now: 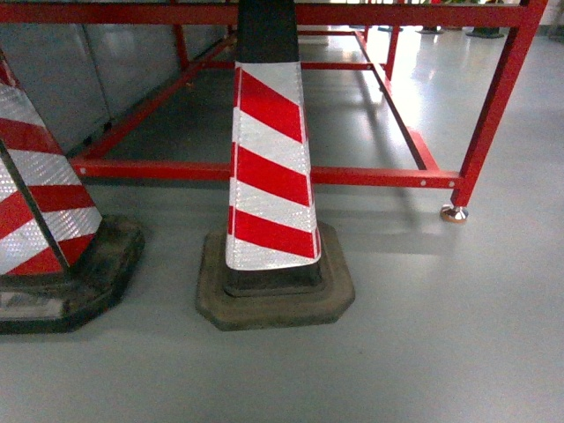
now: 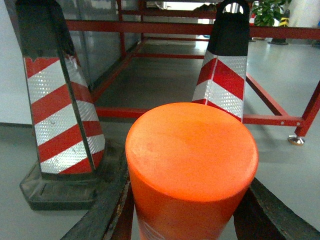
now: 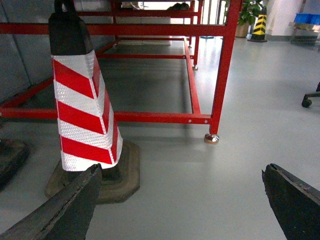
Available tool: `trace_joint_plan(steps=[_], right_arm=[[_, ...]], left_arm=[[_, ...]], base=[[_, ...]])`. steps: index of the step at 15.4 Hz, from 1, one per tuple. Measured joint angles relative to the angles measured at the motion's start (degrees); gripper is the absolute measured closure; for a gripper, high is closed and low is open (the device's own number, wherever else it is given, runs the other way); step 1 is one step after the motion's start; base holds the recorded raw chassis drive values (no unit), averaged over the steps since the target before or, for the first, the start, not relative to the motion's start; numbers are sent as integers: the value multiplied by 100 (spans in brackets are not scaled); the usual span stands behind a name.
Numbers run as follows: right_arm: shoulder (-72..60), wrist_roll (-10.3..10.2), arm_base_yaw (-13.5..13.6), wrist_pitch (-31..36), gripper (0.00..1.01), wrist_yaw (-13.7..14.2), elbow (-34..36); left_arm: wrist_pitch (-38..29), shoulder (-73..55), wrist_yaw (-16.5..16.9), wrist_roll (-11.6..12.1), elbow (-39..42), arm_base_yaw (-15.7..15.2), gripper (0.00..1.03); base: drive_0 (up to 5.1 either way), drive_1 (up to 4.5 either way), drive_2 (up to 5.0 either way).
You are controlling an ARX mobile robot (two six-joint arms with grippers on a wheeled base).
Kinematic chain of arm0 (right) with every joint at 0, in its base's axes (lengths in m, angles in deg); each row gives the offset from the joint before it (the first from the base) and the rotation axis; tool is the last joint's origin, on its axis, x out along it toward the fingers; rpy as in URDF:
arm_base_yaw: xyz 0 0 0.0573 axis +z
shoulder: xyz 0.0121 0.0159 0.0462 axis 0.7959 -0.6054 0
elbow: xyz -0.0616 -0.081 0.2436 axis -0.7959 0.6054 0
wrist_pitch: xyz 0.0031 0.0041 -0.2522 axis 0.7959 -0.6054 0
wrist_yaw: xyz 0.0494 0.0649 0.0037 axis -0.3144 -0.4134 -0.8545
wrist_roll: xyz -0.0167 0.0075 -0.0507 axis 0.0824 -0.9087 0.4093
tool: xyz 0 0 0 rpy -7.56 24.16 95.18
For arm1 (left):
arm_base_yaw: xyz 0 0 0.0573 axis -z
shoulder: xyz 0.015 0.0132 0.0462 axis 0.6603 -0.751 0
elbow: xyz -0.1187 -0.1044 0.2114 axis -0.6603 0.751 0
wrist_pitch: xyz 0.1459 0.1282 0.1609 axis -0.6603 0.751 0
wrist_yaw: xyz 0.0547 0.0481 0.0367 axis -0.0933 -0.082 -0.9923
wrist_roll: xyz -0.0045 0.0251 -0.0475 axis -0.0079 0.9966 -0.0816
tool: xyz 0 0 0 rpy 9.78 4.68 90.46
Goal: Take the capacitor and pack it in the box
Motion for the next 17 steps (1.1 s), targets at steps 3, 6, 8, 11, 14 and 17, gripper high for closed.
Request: trace_joint_plan(steps=[3,6,8,11,14,17], right_arm=[[0,0,0,7,3,0,0],[-2,0,0,-9,3,0,0],[-2,0,0,-7,3,-2,0],[-2,0,0,-4,3,-2,0],[0,0,0,-13,3,-2,0],[-2,0,0,-7,3,0,0]], left_arm=[[7,0,-2,0,0,0,59],[7,0,2,0,0,0,59],[2,0,2,0,0,0,59],[2,0,2,0,0,0,59],[9,0,0,0,0,0,59],[2,0,-9,0,0,0,59]], base=[[-3,397,-403],[0,0,0],[0,0,0],[0,0,0],[0,0,0],[0,0,0]])
